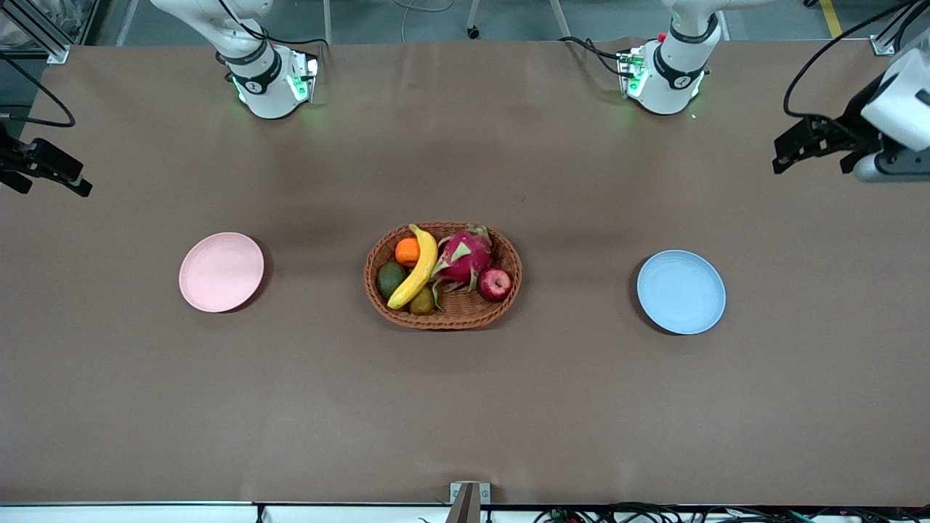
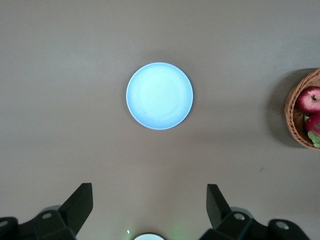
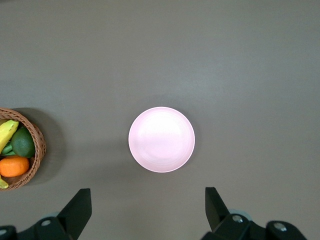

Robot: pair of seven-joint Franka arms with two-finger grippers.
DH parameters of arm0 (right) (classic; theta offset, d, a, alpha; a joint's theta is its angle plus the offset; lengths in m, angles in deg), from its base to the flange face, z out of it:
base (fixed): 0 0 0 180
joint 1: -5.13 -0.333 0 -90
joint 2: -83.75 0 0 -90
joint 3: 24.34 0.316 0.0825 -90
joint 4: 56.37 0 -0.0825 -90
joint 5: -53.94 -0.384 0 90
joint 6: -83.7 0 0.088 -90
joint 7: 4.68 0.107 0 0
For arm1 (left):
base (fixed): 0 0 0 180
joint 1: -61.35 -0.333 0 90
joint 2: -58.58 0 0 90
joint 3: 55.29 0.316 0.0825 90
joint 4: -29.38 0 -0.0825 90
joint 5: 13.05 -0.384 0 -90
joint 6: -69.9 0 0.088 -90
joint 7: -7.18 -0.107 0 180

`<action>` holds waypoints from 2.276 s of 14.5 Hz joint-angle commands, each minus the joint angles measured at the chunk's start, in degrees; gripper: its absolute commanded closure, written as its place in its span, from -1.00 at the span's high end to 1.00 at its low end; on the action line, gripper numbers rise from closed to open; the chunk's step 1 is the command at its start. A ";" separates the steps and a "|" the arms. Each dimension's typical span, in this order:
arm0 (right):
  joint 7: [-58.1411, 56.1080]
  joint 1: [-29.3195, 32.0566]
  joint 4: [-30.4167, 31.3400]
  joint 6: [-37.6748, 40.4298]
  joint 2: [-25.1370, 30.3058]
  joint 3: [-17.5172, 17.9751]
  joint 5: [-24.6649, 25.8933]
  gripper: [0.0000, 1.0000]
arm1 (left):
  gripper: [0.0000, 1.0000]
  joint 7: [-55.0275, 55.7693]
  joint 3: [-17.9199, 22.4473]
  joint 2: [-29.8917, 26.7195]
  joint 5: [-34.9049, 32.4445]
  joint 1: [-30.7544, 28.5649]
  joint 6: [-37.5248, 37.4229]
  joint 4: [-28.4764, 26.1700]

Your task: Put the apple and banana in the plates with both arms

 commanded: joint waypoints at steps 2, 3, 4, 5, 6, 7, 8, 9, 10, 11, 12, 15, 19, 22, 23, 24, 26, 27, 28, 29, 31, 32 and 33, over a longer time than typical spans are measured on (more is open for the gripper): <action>-0.18 -0.44 0.51 -0.34 -0.30 -0.08 1.13 1.00 | 1.00 2.46 -2.66 6.31 -1.04 2.99 3.21 2.84; -0.18 -0.61 0.51 -0.35 -1.09 0.01 1.13 1.00 | 1.00 4.65 -3.01 7.63 -1.04 3.52 3.56 2.93; -0.18 -0.70 0.51 -0.26 -1.97 0.09 1.05 1.00 | 1.00 7.46 -3.54 9.04 -1.04 4.75 3.74 2.93; -0.70 -0.79 0.25 -0.26 -3.02 0.18 1.04 1.00 | 1.00 10.10 -3.63 10.27 -0.96 5.98 4.09 2.93; -0.10 -1.14 0.16 -0.17 -4.25 0.36 0.61 1.00 | 1.00 13.52 -3.54 11.67 -0.96 7.38 5.14 2.84; -0.09 -2.01 0.16 -0.43 -5.57 0.36 0.17 1.00 | 1.00 16.51 -3.54 12.99 -0.96 8.61 6.28 2.84; -0.09 -3.50 0.16 -0.61 -7.58 0.62 -0.18 1.00 | 1.00 19.06 -3.54 14.40 -1.04 9.58 7.16 3.01; 0.00 -6.04 0.07 -1.39 -8.99 0.53 -1.23 1.00 | 1.00 21.26 -3.63 15.89 -0.96 10.20 8.47 3.01; 0.08 -8.50 0.16 -2.71 -10.05 0.53 -1.68 1.00 | 1.00 22.94 -3.63 17.30 -0.70 10.56 9.97 2.93; 0.96 -11.04 0.33 -4.37 -11.98 0.53 -2.03 1.00 | 1.00 25.22 -3.63 18.79 -0.26 11.78 11.37 2.84; 4.10 -13.07 0.25 -6.13 -13.56 0.53 -2.73 1.00 | 1.00 28.98 -3.63 20.37 -0.08 13.36 13.04 3.01; 19.54 -20.71 0.25 -11.31 -17.87 0.53 -3.26 1.00 | 1.00 42.42 -3.72 25.47 1.24 16.78 18.84 3.19; 35.82 -27.32 -1.06 -16.86 -24.37 0.62 -3.79 1.00 | 1.00 55.62 -3.72 30.05 1.76 21.45 25.44 3.28; 41.03 -29.79 -6.60 -16.69 -31.31 0.62 -7.11 1.00 | 1.00 64.15 -3.72 32.69 2.91 23.82 30.62 3.28; 43.04 -29.79 -7.13 -17.04 -32.81 0.62 -9.48 1.00 | 1.00 66.44 -3.72 33.56 2.91 24.61 31.85 3.28; 45.50 -29.88 -7.83 -17.48 -34.31 0.62 -12.63 0.99 | 1.00 68.46 -3.72 34.53 2.91 25.14 33.26 3.28; 48.85 -31.36 -9.07 -18.97 -36.59 0.62 -15.47 0.89 | 1.00 71.46 -3.72 35.85 3.35 26.03 37.47 2.93; 50.34 -32.77 -9.16 -20.11 -37.74 0.53 -15.39 0.84 | 1.00 73.04 -3.72 36.21 3.78 26.64 39.58 2.67; 53.06 -34.00 -9.25 -21.95 -38.88 0.53 -15.39 0.80 | 1.00 74.45 -3.72 37.25 3.79 27.17 40.38 2.84; 56.48 -34.97 -9.25 -24.06 -39.93 0.53 -15.22 0.80 | 1.00 75.50 -3.63 37.87 3.79 27.61 41.35 2.93; 60.10 -37.25 -9.25 -26.62 -41.52 0.53 -14.95 0.79 | 1.00 77.44 -3.63 39.19 3.70 28.14 43.20 2.66; 60.38 -37.70 -9.25 -27.06 -42.05 0.53 -14.95 0.75 | 1.00 78.23 -3.63 39.81 3.70 28.49 43.81 2.66; 60.47 -37.96 -9.25 -27.24 -42.58 0.53 -15.04 0.70 | 1.00 78.93 -3.63 40.34 3.70 28.92 44.69 2.66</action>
